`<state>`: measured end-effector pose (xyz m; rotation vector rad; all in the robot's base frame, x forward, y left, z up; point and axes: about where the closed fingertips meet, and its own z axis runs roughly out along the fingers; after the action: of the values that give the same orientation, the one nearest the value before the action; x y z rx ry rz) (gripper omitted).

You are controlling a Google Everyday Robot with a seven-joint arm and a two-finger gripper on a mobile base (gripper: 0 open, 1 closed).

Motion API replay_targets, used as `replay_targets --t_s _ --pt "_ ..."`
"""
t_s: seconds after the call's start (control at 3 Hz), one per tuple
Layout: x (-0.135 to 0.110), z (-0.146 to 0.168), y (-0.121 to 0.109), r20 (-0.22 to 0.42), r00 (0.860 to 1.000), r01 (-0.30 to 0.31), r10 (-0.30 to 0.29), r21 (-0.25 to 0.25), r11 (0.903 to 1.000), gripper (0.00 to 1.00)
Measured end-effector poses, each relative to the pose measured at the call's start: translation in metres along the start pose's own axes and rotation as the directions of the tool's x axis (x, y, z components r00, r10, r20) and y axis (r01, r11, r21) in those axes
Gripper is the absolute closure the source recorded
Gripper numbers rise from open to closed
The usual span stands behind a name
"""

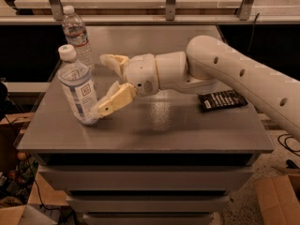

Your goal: Pick blue plastic bottle

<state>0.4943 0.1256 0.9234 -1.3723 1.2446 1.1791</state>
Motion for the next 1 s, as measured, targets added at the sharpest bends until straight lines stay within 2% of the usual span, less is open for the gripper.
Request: replay_targets --t_s 0.33,0.67,1.0 --pt "-0.006 0.03 0.001 0.06 0.998 0.027 -0.023 -0.052 0.9983 0.0" --pt "-0.015 0.053 0.004 0.111 0.993 0.056 -0.045 -0.1 0.9934 0.17" --pt "-0.017 0.071 0.006 0.15 0.988 0.069 -0.049 -0.136 0.9883 0.41"
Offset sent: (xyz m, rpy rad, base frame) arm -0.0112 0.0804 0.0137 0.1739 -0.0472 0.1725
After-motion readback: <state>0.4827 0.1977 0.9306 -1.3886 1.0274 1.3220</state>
